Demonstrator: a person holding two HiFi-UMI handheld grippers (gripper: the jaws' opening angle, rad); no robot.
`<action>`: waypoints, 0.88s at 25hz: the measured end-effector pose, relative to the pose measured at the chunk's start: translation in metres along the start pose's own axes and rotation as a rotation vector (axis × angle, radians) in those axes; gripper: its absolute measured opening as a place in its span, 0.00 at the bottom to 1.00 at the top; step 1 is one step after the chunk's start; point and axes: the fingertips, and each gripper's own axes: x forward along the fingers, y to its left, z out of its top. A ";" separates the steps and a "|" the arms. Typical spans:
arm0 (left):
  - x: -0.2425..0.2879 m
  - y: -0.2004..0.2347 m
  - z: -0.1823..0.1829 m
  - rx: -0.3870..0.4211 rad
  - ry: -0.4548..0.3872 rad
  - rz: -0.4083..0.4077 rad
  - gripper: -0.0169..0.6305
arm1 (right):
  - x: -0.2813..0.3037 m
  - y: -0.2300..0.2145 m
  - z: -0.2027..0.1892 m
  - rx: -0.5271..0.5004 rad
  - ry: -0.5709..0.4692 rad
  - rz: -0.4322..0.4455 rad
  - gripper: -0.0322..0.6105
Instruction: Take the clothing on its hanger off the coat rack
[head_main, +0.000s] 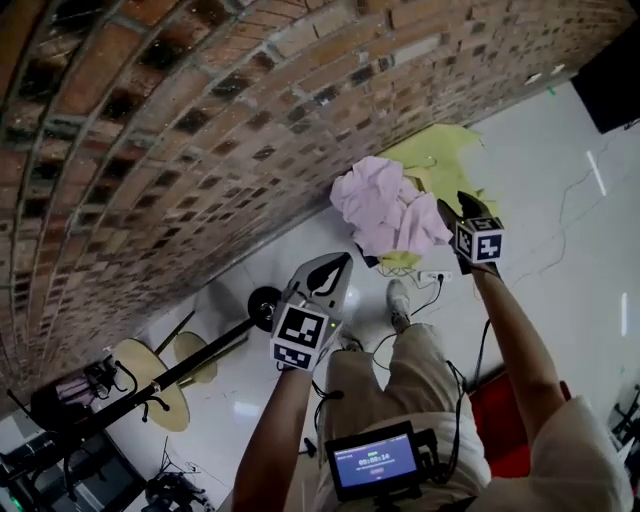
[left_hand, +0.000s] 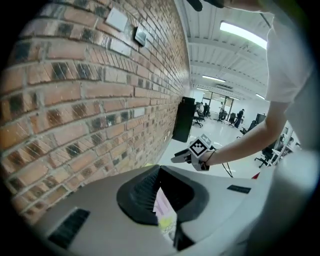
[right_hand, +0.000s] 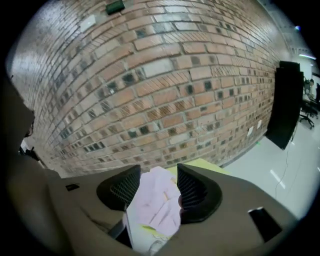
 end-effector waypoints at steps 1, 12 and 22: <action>-0.023 -0.002 0.013 0.008 -0.032 0.013 0.04 | -0.026 0.018 0.021 -0.023 -0.034 0.019 0.39; -0.244 0.013 0.076 -0.027 -0.275 0.152 0.04 | -0.227 0.195 0.185 -0.238 -0.270 0.142 0.37; -0.398 0.054 0.060 -0.056 -0.376 0.309 0.04 | -0.321 0.359 0.256 -0.343 -0.433 0.265 0.32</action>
